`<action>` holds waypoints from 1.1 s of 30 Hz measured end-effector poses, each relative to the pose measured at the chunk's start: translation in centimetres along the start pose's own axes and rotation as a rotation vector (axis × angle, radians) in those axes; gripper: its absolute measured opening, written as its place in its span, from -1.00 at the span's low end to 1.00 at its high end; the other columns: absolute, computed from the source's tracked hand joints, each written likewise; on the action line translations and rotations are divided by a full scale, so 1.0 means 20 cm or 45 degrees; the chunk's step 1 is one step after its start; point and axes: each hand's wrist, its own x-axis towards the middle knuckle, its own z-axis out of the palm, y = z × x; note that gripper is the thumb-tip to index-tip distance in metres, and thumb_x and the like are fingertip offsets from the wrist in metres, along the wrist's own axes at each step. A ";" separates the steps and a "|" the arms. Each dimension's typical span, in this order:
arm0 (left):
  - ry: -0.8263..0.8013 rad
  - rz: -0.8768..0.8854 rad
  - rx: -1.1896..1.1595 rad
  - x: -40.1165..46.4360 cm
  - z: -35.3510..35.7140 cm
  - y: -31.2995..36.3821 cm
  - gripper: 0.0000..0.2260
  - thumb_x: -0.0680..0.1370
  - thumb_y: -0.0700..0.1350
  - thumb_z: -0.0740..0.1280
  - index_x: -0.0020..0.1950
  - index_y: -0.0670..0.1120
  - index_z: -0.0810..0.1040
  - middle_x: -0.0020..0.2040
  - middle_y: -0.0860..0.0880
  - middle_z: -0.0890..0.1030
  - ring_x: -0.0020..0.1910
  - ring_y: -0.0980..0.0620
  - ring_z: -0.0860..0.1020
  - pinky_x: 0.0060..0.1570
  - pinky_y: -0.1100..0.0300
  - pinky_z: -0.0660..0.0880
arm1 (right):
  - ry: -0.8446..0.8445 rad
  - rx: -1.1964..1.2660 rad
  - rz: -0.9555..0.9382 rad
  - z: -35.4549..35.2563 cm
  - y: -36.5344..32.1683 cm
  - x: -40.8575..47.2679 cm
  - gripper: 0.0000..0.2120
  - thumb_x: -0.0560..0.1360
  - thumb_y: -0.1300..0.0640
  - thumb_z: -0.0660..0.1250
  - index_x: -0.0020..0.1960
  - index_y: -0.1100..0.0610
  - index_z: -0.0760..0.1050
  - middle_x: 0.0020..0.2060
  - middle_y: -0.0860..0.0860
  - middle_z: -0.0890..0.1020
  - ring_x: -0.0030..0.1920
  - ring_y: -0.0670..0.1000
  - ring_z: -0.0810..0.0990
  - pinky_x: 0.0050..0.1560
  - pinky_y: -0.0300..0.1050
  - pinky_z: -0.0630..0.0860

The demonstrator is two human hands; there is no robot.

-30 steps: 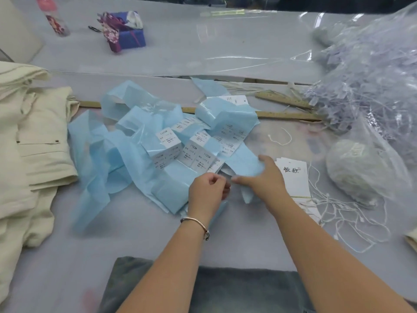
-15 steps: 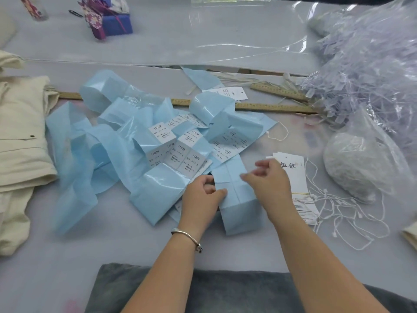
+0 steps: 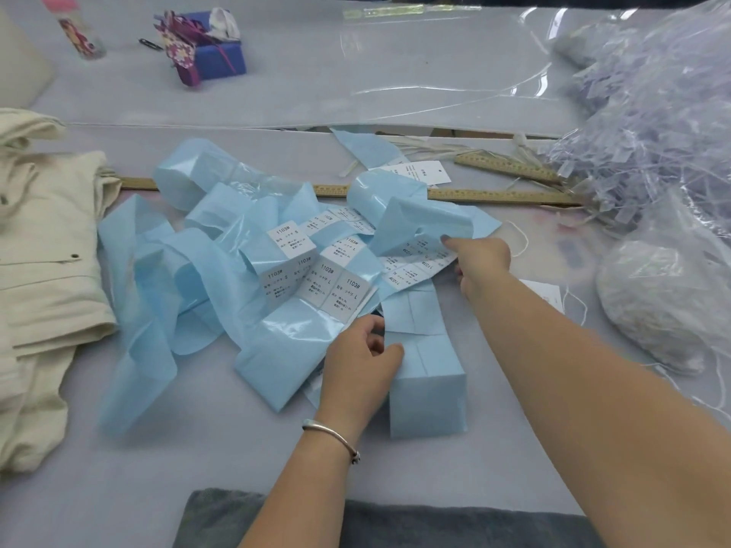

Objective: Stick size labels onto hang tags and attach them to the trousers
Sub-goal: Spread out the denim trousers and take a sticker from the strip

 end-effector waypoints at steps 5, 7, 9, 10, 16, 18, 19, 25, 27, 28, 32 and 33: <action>0.311 0.162 0.501 -0.03 0.00 0.02 -0.75 0.39 -0.09 0.41 0.03 0.05 0.47 -0.13 0.10 0.51 -0.18 0.07 0.47 -0.20 0.17 0.38 | -0.117 -0.050 -0.046 -0.05 -0.08 0.02 -0.84 0.44 0.21 0.43 -0.24 0.14 0.47 -0.40 0.06 0.57 -0.51 -0.04 0.49 -0.46 -0.25 0.36; 0.410 0.288 0.676 -0.03 0.01 0.05 -0.68 0.42 -0.07 0.41 0.14 0.03 0.45 -0.03 0.08 0.45 -0.06 0.06 0.44 -0.16 0.14 0.41 | -0.213 0.034 0.057 -0.08 -0.10 -0.03 -0.91 0.44 0.25 0.37 -0.19 0.16 0.46 -0.51 0.03 0.60 -0.56 -0.07 0.57 -0.50 -0.30 0.39; 0.395 0.409 0.676 -0.01 0.03 0.11 -0.74 0.45 -0.07 0.41 0.12 -0.01 0.49 -0.04 0.06 0.46 -0.02 0.03 0.45 -0.10 0.12 0.45 | -0.325 0.094 0.129 -0.10 -0.10 -0.10 -0.95 0.43 0.25 0.36 -0.17 0.19 0.49 -0.47 0.07 0.64 -0.51 -0.02 0.61 -0.49 -0.29 0.45; 0.359 0.459 0.640 0.01 0.04 0.14 -0.79 0.47 -0.07 0.41 0.08 -0.04 0.52 -0.05 0.06 0.47 -0.01 0.03 0.45 -0.05 0.11 0.46 | -0.371 0.108 0.155 -0.11 -0.09 -0.14 -0.95 0.43 0.25 0.37 -0.16 0.20 0.50 -0.42 0.10 0.66 -0.47 0.00 0.62 -0.49 -0.28 0.46; 0.225 0.346 0.307 0.14 0.10 0.29 -0.79 0.52 0.10 0.39 -0.06 -0.04 0.61 -0.13 0.11 0.63 -0.10 0.18 0.57 -0.06 0.20 0.51 | -0.607 0.214 0.201 -0.18 0.02 -0.32 -0.95 0.45 0.20 0.42 -0.17 0.16 0.58 -0.31 0.02 0.66 -0.34 -0.07 0.63 -0.39 -0.26 0.46; 0.246 0.248 0.233 0.17 0.11 0.31 -0.78 0.48 0.14 0.42 -0.15 -0.01 0.61 -0.23 0.14 0.63 -0.20 0.26 0.57 -0.15 0.27 0.47 | -0.615 0.200 0.165 -0.18 0.05 -0.35 -0.93 0.47 0.19 0.40 -0.20 0.14 0.58 -0.34 -0.02 0.65 -0.34 -0.10 0.61 -0.32 -0.24 0.44; 0.258 0.219 0.204 0.17 0.11 0.31 -0.78 0.46 0.14 0.44 -0.17 -0.01 0.61 -0.26 0.14 0.62 -0.21 0.25 0.56 -0.17 0.28 0.46 | -0.611 0.207 0.163 -0.19 0.06 -0.36 -0.91 0.47 0.19 0.40 -0.21 0.14 0.58 -0.37 -0.03 0.65 -0.37 -0.12 0.60 -0.31 -0.23 0.43; 0.293 0.221 0.140 0.18 0.11 0.30 -0.87 0.46 0.02 0.45 -0.25 0.03 0.61 -0.31 0.09 0.66 -0.25 0.11 0.63 -0.11 0.07 0.60 | -0.625 0.265 0.239 -0.20 0.07 -0.36 -0.87 0.46 0.14 0.44 -0.25 0.11 0.58 -0.41 -0.02 0.63 -0.42 -0.12 0.57 -0.32 -0.22 0.40; 0.296 0.227 0.105 0.18 0.11 0.29 -0.89 0.47 -0.03 0.44 -0.26 0.00 0.63 -0.31 0.06 0.66 -0.25 0.04 0.65 -0.12 -0.01 0.62 | -0.617 0.241 0.228 -0.19 0.06 -0.37 -0.87 0.46 0.14 0.44 -0.25 0.12 0.58 -0.42 -0.02 0.62 -0.42 -0.12 0.57 -0.33 -0.22 0.40; 0.296 0.229 0.087 0.18 0.11 0.29 -0.89 0.47 -0.05 0.43 -0.26 0.00 0.63 -0.31 0.04 0.67 -0.25 0.01 0.66 -0.12 -0.03 0.62 | -0.611 0.234 0.223 -0.19 0.06 -0.37 -0.87 0.46 0.14 0.44 -0.25 0.13 0.58 -0.43 -0.02 0.62 -0.42 -0.11 0.58 -0.34 -0.22 0.40; 0.301 0.197 -0.004 0.19 0.10 0.28 -0.81 0.44 -0.11 0.39 -0.39 0.04 0.59 -0.37 0.01 0.66 -0.27 -0.06 0.67 -0.14 -0.11 0.62 | -0.589 0.247 0.219 -0.17 0.04 -0.38 -0.90 0.46 0.16 0.43 -0.20 0.15 0.58 -0.45 -0.01 0.62 -0.39 -0.09 0.58 -0.32 -0.20 0.41; 0.308 0.187 -0.019 0.19 0.10 0.27 -0.78 0.44 -0.13 0.38 -0.41 0.04 0.59 -0.38 0.01 0.66 -0.28 -0.07 0.67 -0.14 -0.12 0.62 | -0.572 0.247 0.219 -0.17 0.04 -0.38 -0.90 0.46 0.15 0.43 -0.20 0.15 0.57 -0.46 -0.02 0.62 -0.40 -0.09 0.57 -0.31 -0.20 0.41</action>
